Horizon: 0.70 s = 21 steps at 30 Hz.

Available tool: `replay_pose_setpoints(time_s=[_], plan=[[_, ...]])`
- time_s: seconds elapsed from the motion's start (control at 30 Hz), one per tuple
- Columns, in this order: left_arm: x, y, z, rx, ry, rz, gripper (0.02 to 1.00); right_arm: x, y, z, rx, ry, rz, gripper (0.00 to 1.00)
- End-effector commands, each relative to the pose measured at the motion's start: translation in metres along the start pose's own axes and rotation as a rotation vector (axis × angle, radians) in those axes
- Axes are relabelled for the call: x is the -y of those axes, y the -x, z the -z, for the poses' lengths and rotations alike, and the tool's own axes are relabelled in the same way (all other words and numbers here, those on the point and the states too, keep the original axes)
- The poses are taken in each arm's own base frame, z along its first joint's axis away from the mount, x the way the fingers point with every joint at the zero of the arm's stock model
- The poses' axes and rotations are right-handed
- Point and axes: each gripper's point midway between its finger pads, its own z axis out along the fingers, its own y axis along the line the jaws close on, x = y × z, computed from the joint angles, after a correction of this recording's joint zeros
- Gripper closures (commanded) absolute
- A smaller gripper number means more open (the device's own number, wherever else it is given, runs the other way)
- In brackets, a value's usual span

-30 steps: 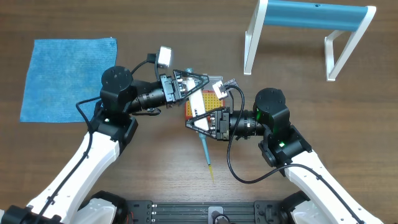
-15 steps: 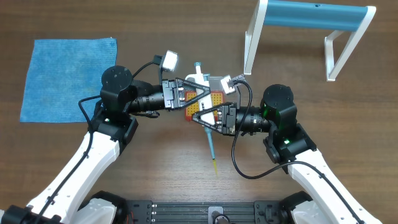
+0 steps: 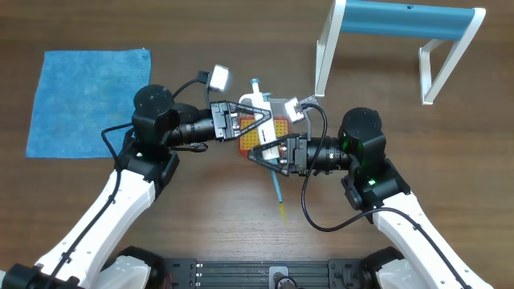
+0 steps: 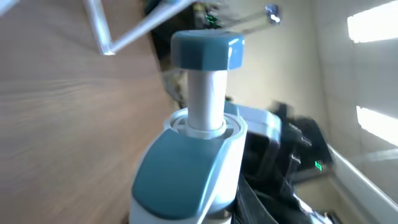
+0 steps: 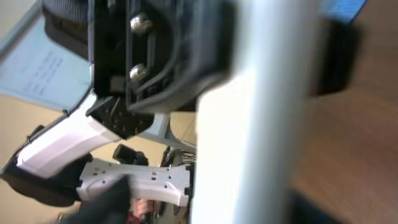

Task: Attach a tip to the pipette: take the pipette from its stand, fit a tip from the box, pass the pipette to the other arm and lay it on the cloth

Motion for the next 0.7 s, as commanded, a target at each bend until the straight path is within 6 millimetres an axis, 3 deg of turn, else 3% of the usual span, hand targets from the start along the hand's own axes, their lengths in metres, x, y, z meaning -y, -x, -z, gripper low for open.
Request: replay_pose_setpoints(time_s=[0.03, 0.17, 0.23, 0.3, 0.4, 0.47, 0.5, 0.6, 0.7], plan=[[-0.047, 0.009, 0.006, 0.091, 0.201, 0.088, 0.991, -0.011, -0.006, 0.005, -0.053, 0.053, 0.077, 0.167], [-0.062, 0.002, 0.009, 0.08, 0.259, 0.114, 0.991, -0.004, 0.002, 0.031, -0.039, 0.062, 0.107, 0.167], [-0.063, 0.003, 0.009, 0.083, 0.262, 0.114, 0.991, 0.011, 0.006, 0.044, -0.008, 0.022, 0.098, 0.165], [-0.07, 0.008, 0.012, 0.12, 0.299, 0.118, 0.989, 0.044, 0.011, 0.071, 0.069, -0.078, 0.082, 0.165], [-0.115, 0.017, 0.044, 0.232, 0.51, 0.209, 0.993, 0.065, 0.029, 0.104, 0.188, -0.176, 0.065, 0.165], [-0.137, 0.012, 0.076, 0.249, 0.667, 0.293, 0.993, 0.085, 0.037, 0.123, 0.267, -0.277, 0.017, 0.165], [-0.138, 0.014, 0.095, 0.243, 0.724, 0.301, 0.993, 0.096, 0.036, 0.129, 0.286, -0.333, -0.006, 0.165], [-0.117, 0.034, 0.173, 0.276, 0.857, 0.33, 0.993, 0.126, 0.024, 0.139, 0.304, -0.488, -0.121, 0.163], [-0.105, 0.062, 0.257, 0.277, 1.025, 0.391, 0.993, 0.133, 0.021, 0.142, 0.309, -0.527, -0.145, 0.163]])
